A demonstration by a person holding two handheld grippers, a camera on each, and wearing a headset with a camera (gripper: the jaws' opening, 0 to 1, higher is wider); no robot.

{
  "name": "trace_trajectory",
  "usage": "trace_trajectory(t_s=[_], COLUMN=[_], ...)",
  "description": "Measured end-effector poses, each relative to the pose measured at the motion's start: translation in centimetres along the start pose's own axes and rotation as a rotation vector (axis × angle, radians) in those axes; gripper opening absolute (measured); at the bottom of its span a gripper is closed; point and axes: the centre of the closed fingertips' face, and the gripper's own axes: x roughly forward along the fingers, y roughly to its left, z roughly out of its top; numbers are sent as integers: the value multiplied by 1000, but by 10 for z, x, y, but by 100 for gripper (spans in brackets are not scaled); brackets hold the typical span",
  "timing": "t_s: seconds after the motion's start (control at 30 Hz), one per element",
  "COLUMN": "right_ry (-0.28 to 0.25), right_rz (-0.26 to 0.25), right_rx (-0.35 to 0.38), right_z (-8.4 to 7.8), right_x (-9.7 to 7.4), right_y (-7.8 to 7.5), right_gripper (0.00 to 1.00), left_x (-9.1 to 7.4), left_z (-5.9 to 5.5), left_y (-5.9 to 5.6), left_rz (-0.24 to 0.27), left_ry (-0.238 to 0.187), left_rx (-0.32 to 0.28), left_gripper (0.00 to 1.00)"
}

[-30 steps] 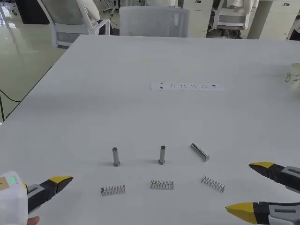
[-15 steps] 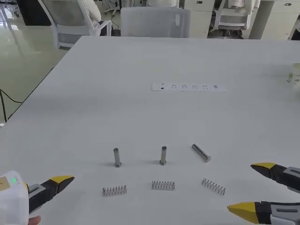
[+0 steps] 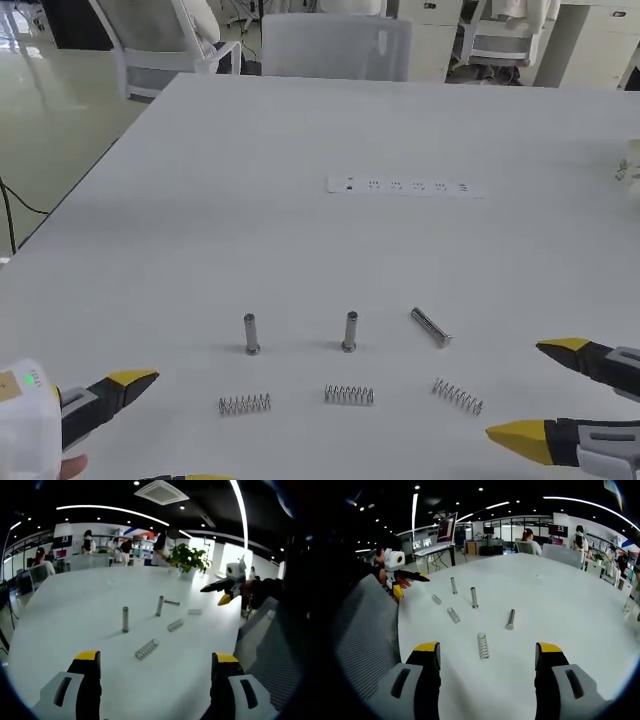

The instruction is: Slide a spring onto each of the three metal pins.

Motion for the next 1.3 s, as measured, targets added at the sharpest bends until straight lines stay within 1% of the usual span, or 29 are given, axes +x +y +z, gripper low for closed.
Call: trace_trajectory(t_s=[0.07,0.17,0.4,0.53,0.6,0.67,0.97,1.07,1.23,1.3], right_ry=[4,-4,-8,-6,0,17,69,89,103,125], right_rz=[1,2,11,9,6,-1,-20,-21,-14,-22], right_rx=[-11,-24,-68,-87,-90,-98,-97,-100,-83,-84], right_z=[3,12,34,44,45,45,48,50,52,50], right_x=[1,4,18,26,30,34,58,65,79,85], right_y=[-2,-6,-18,-24,-28,-32,-47,-49,-52,-53], right_gripper=[77,77,76,76,76,75,73,73,70,68], left_x=[-1,-2,-5,-7,-9,-10,-13,-13,-14,-15], left_z=[0,2,6,8,9,9,10,10,9,9], left_y=[-1,-4,-5,-6,-7,-7,-8,-8,-7,-7], left_rz=[-1,-2,5,9,11,13,16,16,21,23], left_ry=[-1,-3,-12,-15,-17,-18,-20,-21,-21,-22], left_rx=[1,6,15,20,20,20,20,21,18,16], left_gripper=[88,88,88,88,88,88,88,88,88,88])
